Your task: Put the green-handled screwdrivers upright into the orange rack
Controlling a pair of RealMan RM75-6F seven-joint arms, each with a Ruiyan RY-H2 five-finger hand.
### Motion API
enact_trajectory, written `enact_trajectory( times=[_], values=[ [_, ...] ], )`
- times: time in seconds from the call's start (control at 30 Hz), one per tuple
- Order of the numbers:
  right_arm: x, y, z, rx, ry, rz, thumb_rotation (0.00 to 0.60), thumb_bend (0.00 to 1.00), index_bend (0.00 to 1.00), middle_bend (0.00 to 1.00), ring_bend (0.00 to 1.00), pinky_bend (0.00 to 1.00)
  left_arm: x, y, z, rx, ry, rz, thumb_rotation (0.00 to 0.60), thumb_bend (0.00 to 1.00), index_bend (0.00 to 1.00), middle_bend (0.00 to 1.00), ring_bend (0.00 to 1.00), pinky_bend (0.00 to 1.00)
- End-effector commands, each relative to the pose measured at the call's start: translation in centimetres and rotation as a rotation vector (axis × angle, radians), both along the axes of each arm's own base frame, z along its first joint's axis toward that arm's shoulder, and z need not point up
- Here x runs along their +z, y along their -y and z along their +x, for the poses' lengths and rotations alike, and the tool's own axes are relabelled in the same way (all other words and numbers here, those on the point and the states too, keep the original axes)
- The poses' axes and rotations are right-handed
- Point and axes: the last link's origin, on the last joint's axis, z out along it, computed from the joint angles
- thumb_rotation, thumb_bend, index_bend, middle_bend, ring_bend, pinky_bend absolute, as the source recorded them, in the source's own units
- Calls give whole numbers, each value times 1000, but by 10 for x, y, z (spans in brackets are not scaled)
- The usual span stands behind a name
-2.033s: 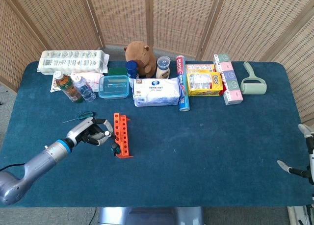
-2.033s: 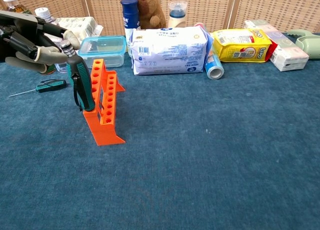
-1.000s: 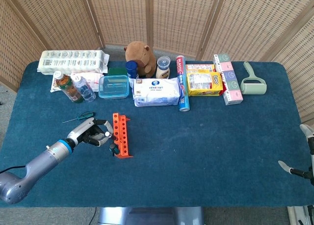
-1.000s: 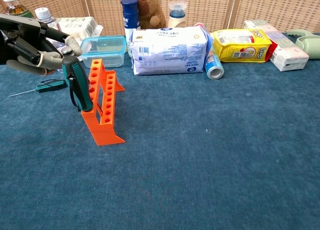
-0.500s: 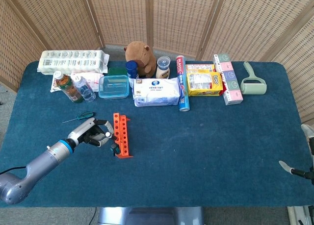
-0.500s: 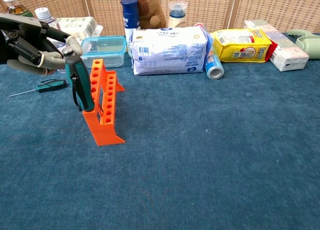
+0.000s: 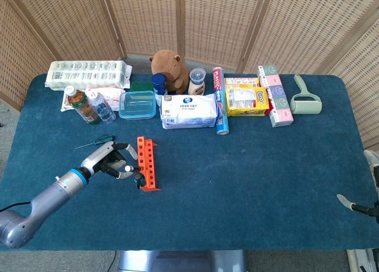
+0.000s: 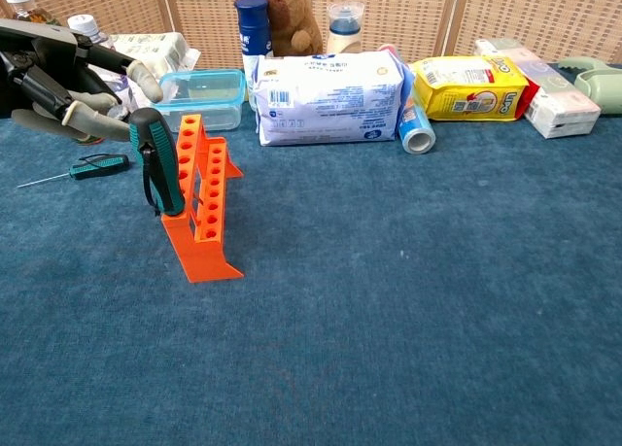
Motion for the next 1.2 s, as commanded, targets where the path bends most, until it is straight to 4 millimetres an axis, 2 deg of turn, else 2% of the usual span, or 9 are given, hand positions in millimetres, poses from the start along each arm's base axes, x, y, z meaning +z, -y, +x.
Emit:
enact_trajectory(
  times=[0.03,0.27,0.57,0.87,1.2],
  values=[
    [0,0,0,0,0,1,600,85,59,60,8,0,1,0,0,3,0,4,600,241,450,962,971,995],
    [0,0,0,0,1,-1,600,85,59,61,8,0,3,-8,-2,21,4,30,600,243,440,962,971,995],
    [0,0,0,-2,-1,-1,600,85,59,60,8,0,1,-16,10,3,18,34,600,242,441,962,970,995],
    [0,0,0,-3,-2,1,600,85,59,61,8,0,-5,-15,26,-42,27,12,600,242,440,962,970,995],
    [0,0,-1,-4,-1,-1,600,85,59,60,8,0,0,-12,23,-37,25,20,600,242,440,962,970,995]
  ],
)
